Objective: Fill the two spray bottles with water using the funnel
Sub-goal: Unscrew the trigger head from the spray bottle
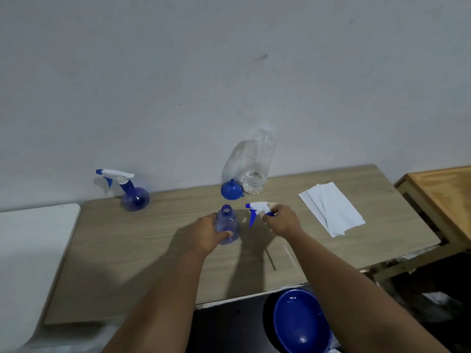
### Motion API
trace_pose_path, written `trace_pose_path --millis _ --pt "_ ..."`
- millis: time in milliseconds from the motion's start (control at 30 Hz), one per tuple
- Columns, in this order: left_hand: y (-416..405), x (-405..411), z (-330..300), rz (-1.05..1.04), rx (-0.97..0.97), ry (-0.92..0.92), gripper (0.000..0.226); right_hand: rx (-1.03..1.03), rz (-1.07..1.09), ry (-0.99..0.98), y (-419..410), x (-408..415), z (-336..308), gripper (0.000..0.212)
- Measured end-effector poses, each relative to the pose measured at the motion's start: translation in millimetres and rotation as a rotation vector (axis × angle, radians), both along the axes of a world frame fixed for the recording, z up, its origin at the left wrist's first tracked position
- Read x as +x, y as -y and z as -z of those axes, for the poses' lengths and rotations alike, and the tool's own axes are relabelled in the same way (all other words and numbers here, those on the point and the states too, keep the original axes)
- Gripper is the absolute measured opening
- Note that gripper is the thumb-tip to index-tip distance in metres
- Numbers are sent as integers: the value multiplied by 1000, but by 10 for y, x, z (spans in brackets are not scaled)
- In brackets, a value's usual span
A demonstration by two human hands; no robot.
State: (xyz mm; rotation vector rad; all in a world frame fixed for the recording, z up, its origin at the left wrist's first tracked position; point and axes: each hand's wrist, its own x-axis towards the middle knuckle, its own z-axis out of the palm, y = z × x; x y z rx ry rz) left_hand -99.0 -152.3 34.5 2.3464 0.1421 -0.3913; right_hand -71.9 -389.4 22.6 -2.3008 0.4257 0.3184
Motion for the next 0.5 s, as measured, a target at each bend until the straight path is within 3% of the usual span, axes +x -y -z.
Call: trace_pose_path --millis 233,500 --pt "-10 -22 -8 5 18 46 43 -51 21 -101 -3 -20 512 43" --pt "59 19 -24 42 58 67 45 -56 74 -133 -52 41 625 38"
